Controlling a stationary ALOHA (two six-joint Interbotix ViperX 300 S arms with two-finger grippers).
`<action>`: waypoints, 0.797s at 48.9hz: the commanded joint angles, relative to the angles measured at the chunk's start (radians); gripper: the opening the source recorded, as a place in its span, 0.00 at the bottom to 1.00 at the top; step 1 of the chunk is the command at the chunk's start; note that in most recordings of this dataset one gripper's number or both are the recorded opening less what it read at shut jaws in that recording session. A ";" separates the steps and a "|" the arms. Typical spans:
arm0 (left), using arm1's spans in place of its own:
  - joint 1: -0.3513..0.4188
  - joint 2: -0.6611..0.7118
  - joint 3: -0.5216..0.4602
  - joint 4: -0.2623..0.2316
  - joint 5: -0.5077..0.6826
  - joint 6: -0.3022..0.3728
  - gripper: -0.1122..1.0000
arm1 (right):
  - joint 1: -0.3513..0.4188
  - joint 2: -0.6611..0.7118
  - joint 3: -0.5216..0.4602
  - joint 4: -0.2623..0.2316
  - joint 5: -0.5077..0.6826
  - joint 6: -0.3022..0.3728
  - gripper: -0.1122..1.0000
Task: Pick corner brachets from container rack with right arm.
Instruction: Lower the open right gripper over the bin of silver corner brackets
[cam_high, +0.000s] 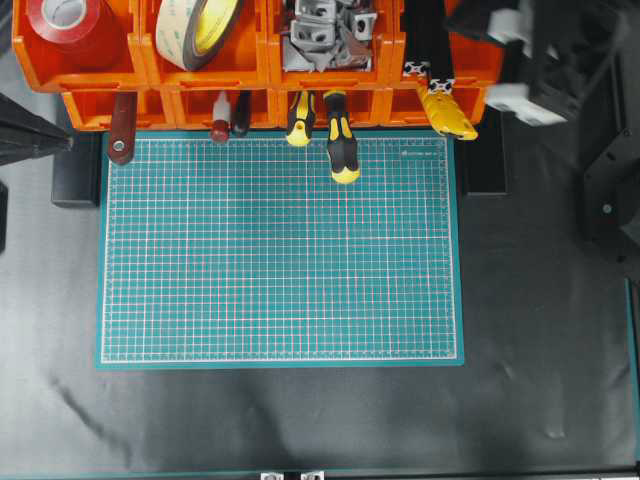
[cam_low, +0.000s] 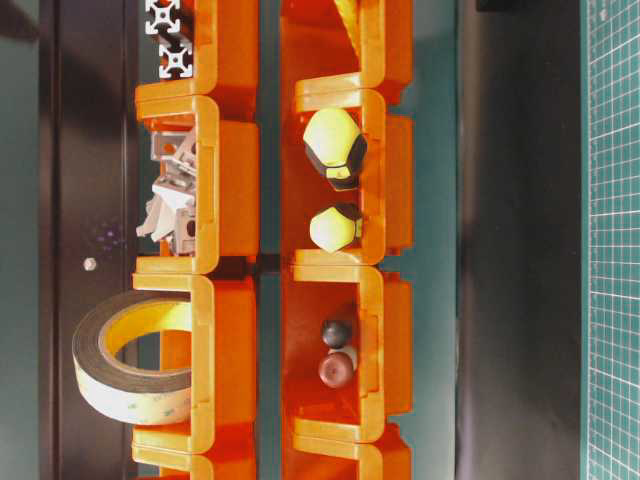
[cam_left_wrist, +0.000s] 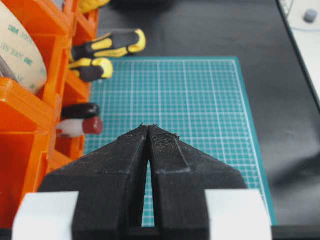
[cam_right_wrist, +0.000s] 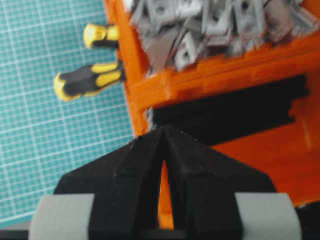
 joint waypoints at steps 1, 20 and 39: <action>-0.005 0.006 -0.031 0.003 -0.005 -0.003 0.10 | -0.015 0.035 -0.069 -0.006 -0.002 -0.015 0.09; -0.006 0.006 -0.031 0.003 -0.005 -0.003 0.10 | -0.067 0.095 -0.057 -0.006 -0.144 -0.021 0.61; -0.008 0.011 -0.029 0.003 -0.003 -0.006 0.10 | -0.089 0.187 -0.054 -0.008 -0.189 0.000 0.87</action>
